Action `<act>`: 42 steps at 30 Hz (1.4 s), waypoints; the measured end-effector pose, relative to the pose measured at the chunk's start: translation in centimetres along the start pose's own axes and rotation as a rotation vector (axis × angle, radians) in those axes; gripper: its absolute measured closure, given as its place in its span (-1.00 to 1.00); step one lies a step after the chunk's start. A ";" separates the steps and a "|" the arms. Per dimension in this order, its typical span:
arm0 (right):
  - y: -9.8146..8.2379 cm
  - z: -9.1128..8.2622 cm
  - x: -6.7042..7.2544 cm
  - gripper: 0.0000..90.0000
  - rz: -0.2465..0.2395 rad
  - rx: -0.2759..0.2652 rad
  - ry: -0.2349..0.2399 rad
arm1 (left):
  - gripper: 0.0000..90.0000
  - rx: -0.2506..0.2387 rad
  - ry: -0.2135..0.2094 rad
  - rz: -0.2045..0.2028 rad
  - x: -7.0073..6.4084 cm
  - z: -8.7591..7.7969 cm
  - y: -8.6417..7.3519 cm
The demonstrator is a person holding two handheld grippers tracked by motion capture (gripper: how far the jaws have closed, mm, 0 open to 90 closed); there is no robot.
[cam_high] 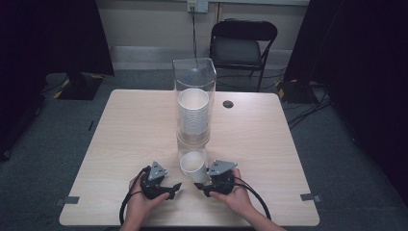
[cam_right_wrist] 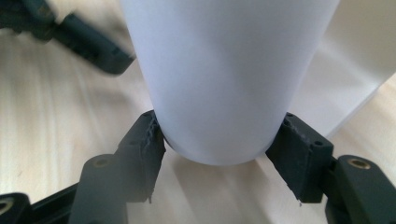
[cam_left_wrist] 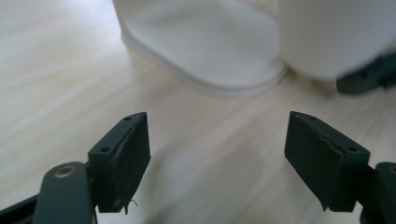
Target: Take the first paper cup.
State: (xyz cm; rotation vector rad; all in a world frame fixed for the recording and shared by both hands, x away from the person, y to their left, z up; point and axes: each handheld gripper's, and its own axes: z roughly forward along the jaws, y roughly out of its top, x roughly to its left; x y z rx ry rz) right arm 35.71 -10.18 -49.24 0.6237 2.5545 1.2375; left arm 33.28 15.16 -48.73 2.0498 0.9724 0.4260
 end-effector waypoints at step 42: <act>-2.6 -3.2 -10.7 -0.57 0.221 0.111 -0.355 | -0.65 0.087 -0.031 0.071 0.4 1.0 -0.9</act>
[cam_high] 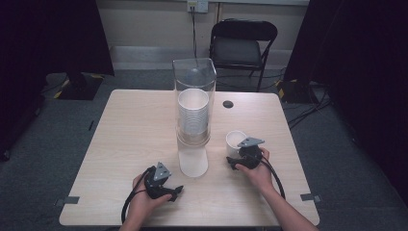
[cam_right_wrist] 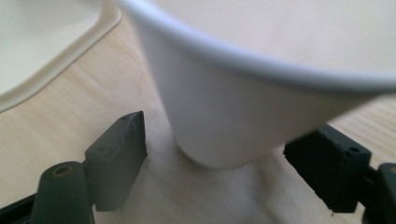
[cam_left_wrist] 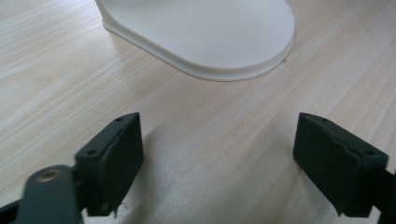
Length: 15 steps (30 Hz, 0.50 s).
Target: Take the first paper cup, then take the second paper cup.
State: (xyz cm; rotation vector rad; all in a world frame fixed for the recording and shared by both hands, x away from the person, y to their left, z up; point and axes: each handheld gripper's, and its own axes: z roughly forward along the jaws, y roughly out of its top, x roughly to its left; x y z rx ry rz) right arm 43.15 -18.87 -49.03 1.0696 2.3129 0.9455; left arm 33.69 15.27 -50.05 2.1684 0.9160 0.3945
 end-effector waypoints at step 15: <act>-0.1 -5.2 3.6 -0.63 0.019 -0.064 0.048 | -0.66 -0.005 0.003 -0.004 0.0 0.0 0.0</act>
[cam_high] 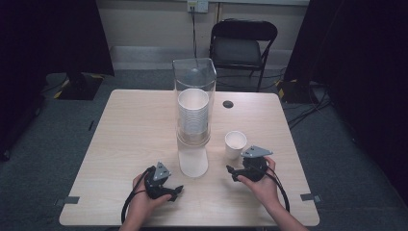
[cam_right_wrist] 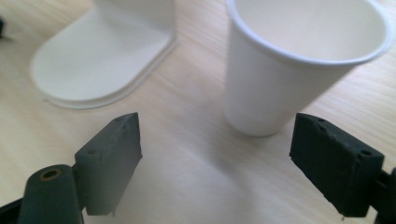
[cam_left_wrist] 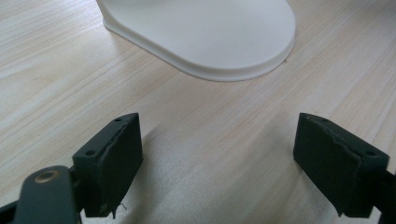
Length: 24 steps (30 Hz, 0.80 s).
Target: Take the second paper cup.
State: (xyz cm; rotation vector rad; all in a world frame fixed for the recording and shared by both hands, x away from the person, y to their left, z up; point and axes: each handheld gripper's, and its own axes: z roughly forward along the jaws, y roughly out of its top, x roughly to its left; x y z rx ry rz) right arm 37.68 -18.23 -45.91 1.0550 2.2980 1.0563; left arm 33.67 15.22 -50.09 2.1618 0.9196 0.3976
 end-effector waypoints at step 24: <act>3.5 3.0 5.3 -0.59 -0.064 -0.009 0.192 | -0.66 0.005 -0.001 0.004 0.0 0.0 0.0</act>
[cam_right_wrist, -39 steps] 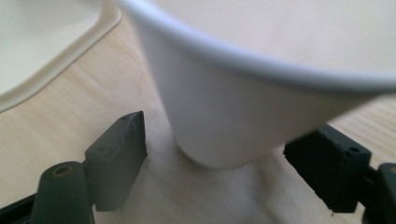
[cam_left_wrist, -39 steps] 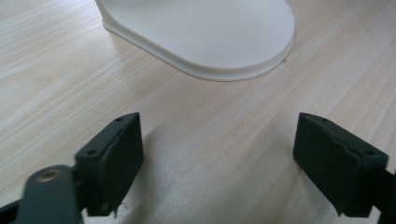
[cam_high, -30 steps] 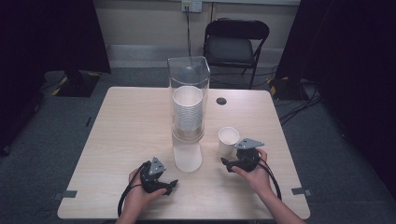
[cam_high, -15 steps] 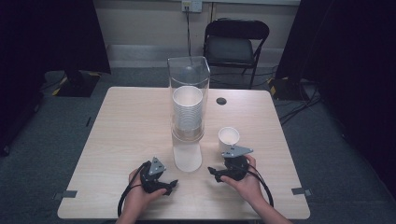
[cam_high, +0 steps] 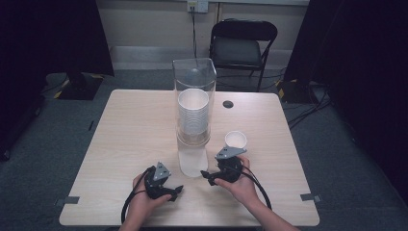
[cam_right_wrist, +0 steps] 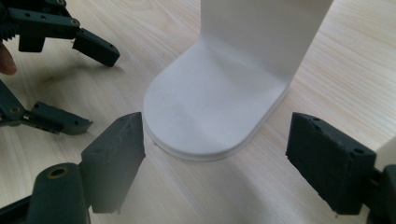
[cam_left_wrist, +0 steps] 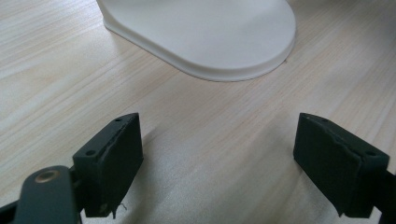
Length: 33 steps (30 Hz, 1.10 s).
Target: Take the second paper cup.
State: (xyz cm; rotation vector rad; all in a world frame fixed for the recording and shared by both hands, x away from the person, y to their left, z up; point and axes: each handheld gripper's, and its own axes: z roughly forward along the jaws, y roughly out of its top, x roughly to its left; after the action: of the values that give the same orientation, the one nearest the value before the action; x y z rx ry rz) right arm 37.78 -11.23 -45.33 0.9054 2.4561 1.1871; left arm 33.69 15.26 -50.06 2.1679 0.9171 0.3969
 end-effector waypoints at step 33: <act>5.9 1.1 0.1 -0.38 0.034 -0.239 -0.021 | -0.66 -0.006 0.000 -0.005 0.0 0.0 0.0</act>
State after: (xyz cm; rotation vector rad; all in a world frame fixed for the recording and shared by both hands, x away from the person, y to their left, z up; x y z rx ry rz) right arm 40.74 -7.76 -41.45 0.8874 2.2293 1.4374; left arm 33.67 15.21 -50.10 2.1596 0.9202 0.3968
